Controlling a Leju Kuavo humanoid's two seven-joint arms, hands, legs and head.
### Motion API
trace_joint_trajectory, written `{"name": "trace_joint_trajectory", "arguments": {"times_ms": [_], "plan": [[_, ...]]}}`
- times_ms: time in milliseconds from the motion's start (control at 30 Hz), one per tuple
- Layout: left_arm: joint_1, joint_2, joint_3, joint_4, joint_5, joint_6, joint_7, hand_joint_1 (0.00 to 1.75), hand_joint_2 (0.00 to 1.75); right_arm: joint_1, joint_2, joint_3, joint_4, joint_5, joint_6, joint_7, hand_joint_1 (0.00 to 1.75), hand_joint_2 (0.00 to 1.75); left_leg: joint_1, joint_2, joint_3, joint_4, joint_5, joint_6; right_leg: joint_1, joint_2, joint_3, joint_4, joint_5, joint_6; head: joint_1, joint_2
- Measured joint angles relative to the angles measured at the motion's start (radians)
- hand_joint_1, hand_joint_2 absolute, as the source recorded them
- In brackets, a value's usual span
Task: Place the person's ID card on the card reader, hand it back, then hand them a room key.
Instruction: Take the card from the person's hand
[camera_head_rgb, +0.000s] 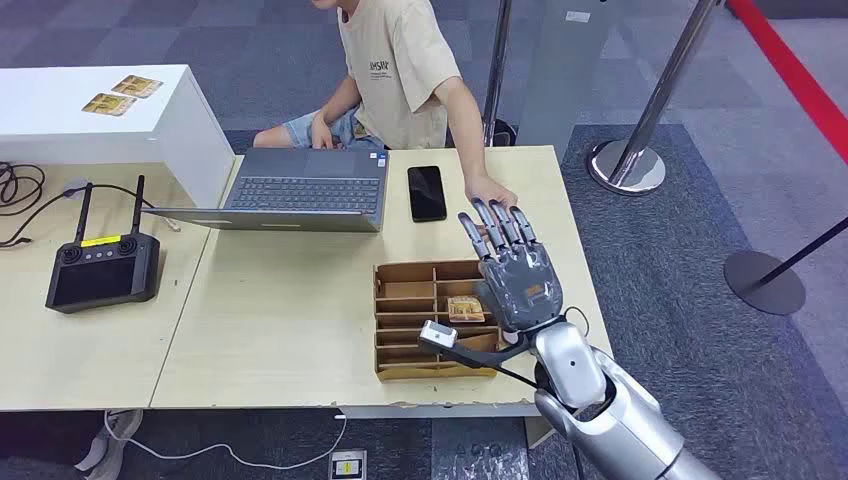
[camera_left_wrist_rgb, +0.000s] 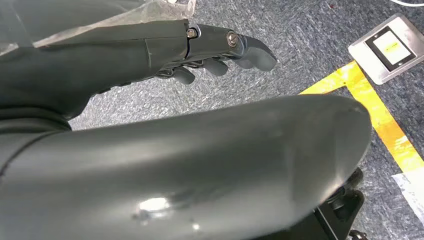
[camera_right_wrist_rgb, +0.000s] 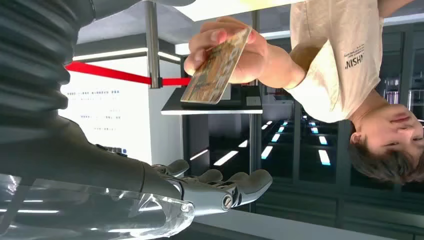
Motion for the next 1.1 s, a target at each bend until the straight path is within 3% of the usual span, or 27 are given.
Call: {"name": "trace_joint_trajectory", "arguments": {"times_ms": [333, 533, 567, 667, 700, 1100], "plan": [[0.0, 0.0, 0.0, 0.0, -0.007, -0.001, -0.001, 0.0, 0.0, -0.031, -0.009, 0.02, 0.022, 0.069, 0.071, -0.02, 0.0, 1.75, 0.0, 0.0, 0.0, 0.0, 0.0, 0.0, 0.0, 0.0, 0.0, 0.0, 0.0, 0.0, 0.0, 0.0], [-0.004, 0.0, 0.0, 0.0, -0.007, -0.003, -0.004, 0.0, 0.0, -0.083, -0.015, 0.043, 0.027, 0.094, 0.161, -0.079, 0.0, 1.75, 0.0, 0.0, 0.0, 0.0, 0.0, 0.0, 0.0, 0.0, 0.0, 0.0, 0.0, 0.0, 0.0, 0.0], [-0.005, 0.0, 0.0, 0.0, -0.007, -0.004, -0.003, 0.0, 0.0, -0.092, -0.015, 0.048, 0.029, 0.092, 0.165, -0.081, 0.1, 1.75, 0.0, 0.0, 0.0, 0.0, 0.0, 0.0, 0.0, 0.0, 0.0, 0.0, 0.0, 0.0, 0.0, 0.0], [-0.007, -0.001, 0.0, 0.0, -0.008, -0.004, -0.003, 0.0, 0.0, -0.106, -0.016, 0.061, 0.032, 0.081, 0.168, -0.081, 1.4, 1.75, 0.0, 0.0, 0.0, 0.0, 0.0, 0.0, 0.0, 0.0, 0.0, 0.0, 0.0, 0.0, 0.0, 0.0], [-0.008, -0.001, 0.0, 0.0, -0.008, -0.004, -0.003, 0.0, 0.0, -0.109, -0.017, 0.064, 0.033, 0.077, 0.169, -0.081, 1.75, 1.75, 0.0, 0.0, 0.0, 0.0, 0.0, 0.0, 0.0, 0.0, 0.0, 0.0, 0.0, 0.0, 0.0, 0.0], [-0.009, -0.001, 0.0, 0.001, -0.008, -0.004, -0.003, 0.0, 0.0, -0.123, -0.028, 0.106, 0.037, 0.033, 0.172, -0.072, 1.75, 1.75, 0.0, 0.0, 0.0, 0.0, 0.0, 0.0, 0.0, 0.0, 0.0, 0.0, 0.0, 0.0, 0.0, 0.0]]}}
